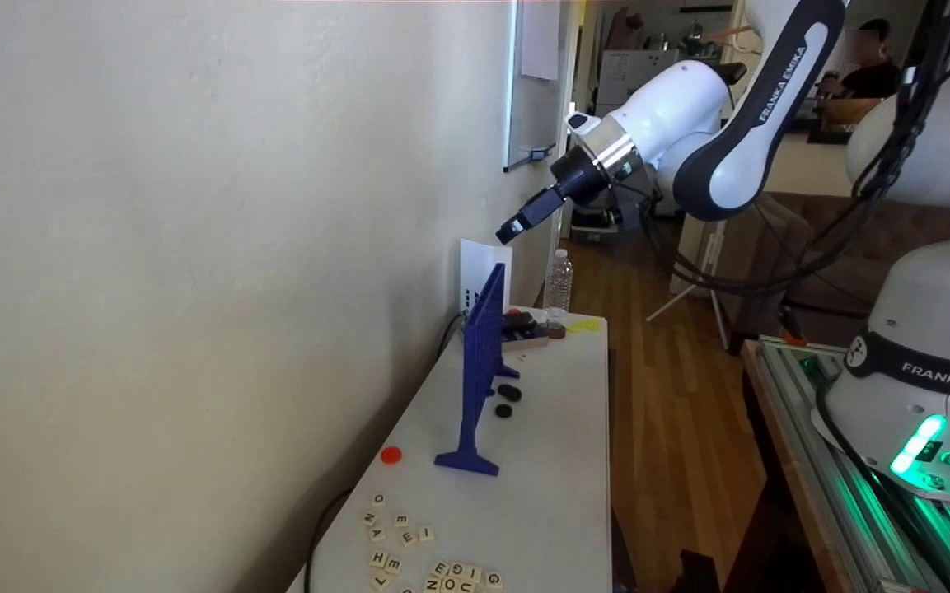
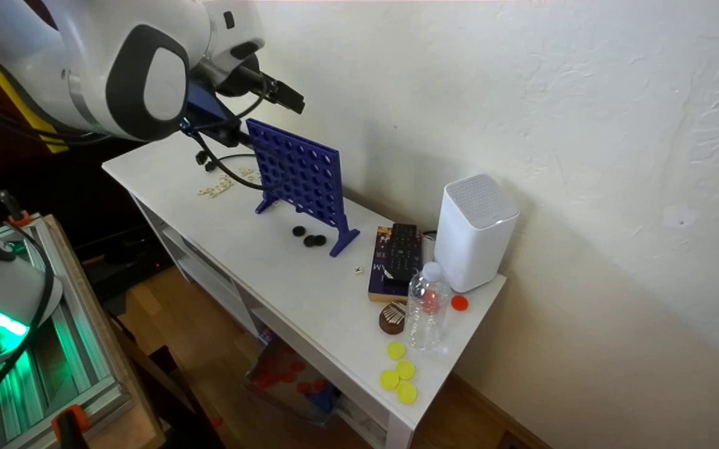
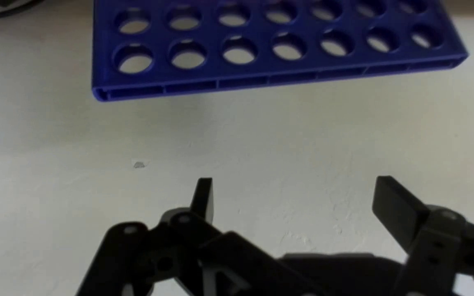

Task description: Pick up the black circular object and put it inside the blue object

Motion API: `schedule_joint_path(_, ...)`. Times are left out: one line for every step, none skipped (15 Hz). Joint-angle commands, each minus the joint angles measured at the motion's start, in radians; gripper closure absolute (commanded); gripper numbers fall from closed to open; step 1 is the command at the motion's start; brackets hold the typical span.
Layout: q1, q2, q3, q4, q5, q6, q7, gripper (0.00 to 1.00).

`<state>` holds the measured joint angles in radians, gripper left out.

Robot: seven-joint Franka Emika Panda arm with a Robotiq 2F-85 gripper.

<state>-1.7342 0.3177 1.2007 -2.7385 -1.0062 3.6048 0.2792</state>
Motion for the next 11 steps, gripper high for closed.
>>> schedule_joint_path(-0.175,0.127,0.231,0.039,-0.275,-0.278,0.238,0.0)
schedule_joint_path(-0.183,0.186,0.261,0.03,-0.337,-0.357,0.28,0.0)
schedule_joint_path(-0.171,0.242,0.286,0.006,-0.329,-0.437,0.266,0.0)
schedule_joint_path(-0.157,0.284,0.307,-0.022,-0.265,-0.494,0.205,0.0)
schedule_joint_path(-0.148,0.132,0.277,0.011,-0.273,-0.387,0.262,0.0)
schedule_joint_path(-0.142,0.112,0.304,-0.025,-0.128,-0.375,0.146,0.0)
schedule_joint_path(-0.144,0.211,0.304,-0.01,-0.272,-0.458,0.248,0.0)
schedule_joint_path(-0.144,0.232,0.304,-0.013,-0.272,-0.468,0.24,0.0)
schedule_joint_path(-0.146,0.246,0.304,-0.014,-0.272,-0.473,0.233,0.0)
schedule_joint_path(-0.147,0.255,0.303,-0.014,-0.272,-0.475,0.228,0.0)
schedule_joint_path(-0.147,0.258,0.303,-0.014,-0.272,-0.475,0.226,0.0)
